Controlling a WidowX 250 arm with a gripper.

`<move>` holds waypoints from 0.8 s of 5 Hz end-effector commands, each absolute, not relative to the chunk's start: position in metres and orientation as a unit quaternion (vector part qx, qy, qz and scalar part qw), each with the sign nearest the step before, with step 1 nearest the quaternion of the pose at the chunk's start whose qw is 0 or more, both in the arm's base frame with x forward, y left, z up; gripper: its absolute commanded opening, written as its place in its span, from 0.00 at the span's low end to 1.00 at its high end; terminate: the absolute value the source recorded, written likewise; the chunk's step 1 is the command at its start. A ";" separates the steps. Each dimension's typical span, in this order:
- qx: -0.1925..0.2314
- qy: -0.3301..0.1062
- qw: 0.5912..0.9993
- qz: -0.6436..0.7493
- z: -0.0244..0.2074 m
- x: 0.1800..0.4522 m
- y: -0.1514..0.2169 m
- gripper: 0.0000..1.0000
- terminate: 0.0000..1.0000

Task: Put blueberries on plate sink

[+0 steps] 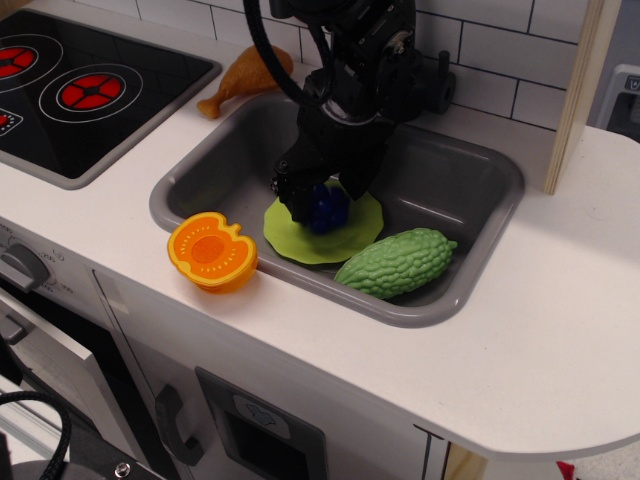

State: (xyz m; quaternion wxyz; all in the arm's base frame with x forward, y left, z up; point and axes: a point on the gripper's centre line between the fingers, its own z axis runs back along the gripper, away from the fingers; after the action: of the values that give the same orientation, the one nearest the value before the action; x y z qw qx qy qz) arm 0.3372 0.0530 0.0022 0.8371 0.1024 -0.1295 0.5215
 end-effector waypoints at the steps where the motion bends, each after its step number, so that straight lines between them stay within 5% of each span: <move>1: 0.089 -0.198 0.838 0.501 0.038 0.342 0.056 1.00 0.00; 3: 0.024 -0.210 0.856 0.473 0.099 0.324 0.047 1.00 0.00; 4: 0.024 -0.210 0.856 0.473 0.099 0.324 0.047 1.00 0.00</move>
State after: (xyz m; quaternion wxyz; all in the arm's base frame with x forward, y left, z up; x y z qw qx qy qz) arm 0.3255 0.0464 0.0858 0.8610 0.0333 -0.1902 0.4705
